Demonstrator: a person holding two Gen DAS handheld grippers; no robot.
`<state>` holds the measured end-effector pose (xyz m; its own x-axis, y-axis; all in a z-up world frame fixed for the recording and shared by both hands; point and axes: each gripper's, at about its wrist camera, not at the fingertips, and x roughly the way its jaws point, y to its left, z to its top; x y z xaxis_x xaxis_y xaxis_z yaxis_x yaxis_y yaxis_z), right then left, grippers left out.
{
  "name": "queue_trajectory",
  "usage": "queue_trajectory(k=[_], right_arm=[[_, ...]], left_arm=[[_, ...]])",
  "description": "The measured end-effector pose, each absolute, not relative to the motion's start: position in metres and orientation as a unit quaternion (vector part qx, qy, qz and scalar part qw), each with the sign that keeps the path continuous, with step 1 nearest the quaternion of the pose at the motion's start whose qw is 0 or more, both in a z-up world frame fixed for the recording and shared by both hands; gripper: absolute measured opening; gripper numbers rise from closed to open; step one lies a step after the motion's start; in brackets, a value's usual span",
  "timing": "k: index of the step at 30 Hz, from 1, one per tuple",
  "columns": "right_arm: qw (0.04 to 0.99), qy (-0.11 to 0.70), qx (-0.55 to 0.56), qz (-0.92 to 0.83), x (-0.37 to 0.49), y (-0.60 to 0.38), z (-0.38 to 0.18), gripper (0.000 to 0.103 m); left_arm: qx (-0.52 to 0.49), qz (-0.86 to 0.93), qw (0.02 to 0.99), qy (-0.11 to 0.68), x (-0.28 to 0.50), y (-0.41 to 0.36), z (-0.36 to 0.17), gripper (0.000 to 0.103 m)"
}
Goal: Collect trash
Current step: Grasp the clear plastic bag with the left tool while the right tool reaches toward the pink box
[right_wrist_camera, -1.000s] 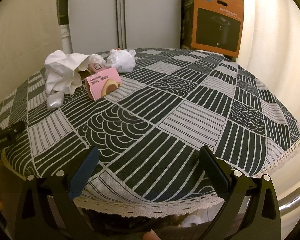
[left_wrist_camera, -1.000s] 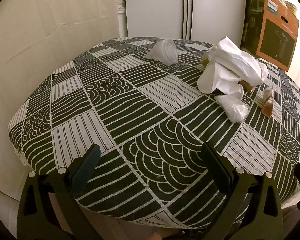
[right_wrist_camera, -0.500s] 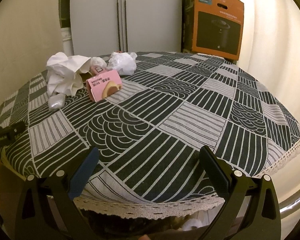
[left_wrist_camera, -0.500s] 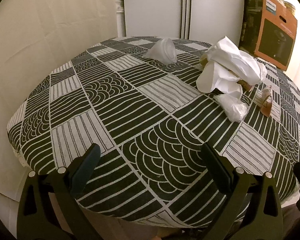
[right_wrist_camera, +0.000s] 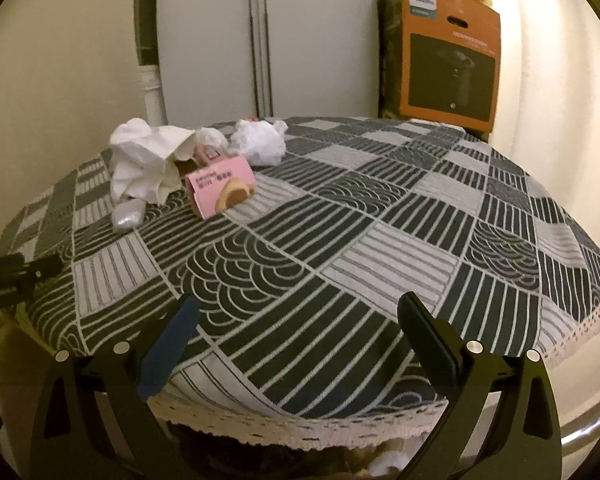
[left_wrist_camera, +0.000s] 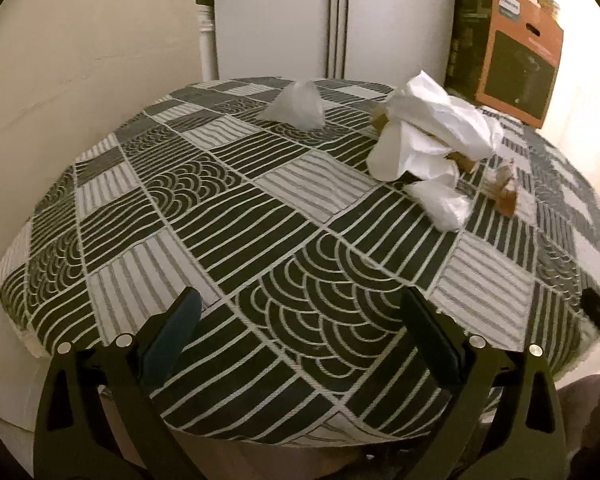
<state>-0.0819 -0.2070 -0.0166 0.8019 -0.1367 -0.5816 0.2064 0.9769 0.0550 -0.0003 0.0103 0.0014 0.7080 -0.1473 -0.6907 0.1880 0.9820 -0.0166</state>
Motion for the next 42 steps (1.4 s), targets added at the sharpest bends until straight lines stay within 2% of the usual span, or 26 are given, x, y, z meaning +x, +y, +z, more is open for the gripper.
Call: queue_trajectory(k=[11, 21, 23, 24, 25, 26, 27, 30, 42], right_arm=[[0.954, 0.285, 0.051, -0.078, -0.071, -0.211, -0.004, 0.095], [0.953, 0.286, 0.065, -0.077, -0.066, -0.227, 0.0, 0.095], [0.952, 0.288, 0.067, -0.075, -0.065, -0.229, 0.0, 0.095], [0.952, 0.289, 0.067, -0.075, -0.064, -0.229, 0.0, 0.095], [0.952, 0.29, 0.067, -0.075, -0.064, -0.23, 0.0, 0.095], [0.952, 0.291, 0.065, -0.075, -0.064, -0.229, 0.001, 0.095], [0.951, 0.292, 0.065, -0.076, -0.063, -0.229, 0.001, 0.095], [0.949, 0.298, 0.065, -0.074, -0.06, -0.228, 0.002, 0.095], [0.938, 0.335, 0.065, -0.055, -0.024, -0.205, 0.009, 0.095]], left_arm=[[0.037, -0.157, 0.911, 0.379, 0.02, -0.018, 0.018, 0.097], [0.05, -0.197, 0.893, 0.402, 0.046, -0.059, 0.019, 0.087], [0.055, -0.208, 0.886, 0.411, 0.052, -0.066, 0.018, 0.081], [0.057, -0.213, 0.883, 0.415, 0.054, -0.07, 0.016, 0.074], [0.063, -0.219, 0.88, 0.418, 0.058, -0.074, 0.014, 0.063], [0.068, -0.224, 0.876, 0.422, 0.06, -0.075, 0.012, 0.046], [0.076, -0.227, 0.873, 0.425, 0.062, -0.078, 0.011, 0.043], [0.104, -0.229, 0.874, 0.416, 0.06, -0.082, 0.014, 0.042], [0.113, -0.267, 0.871, 0.397, 0.039, -0.046, 0.019, 0.042]])
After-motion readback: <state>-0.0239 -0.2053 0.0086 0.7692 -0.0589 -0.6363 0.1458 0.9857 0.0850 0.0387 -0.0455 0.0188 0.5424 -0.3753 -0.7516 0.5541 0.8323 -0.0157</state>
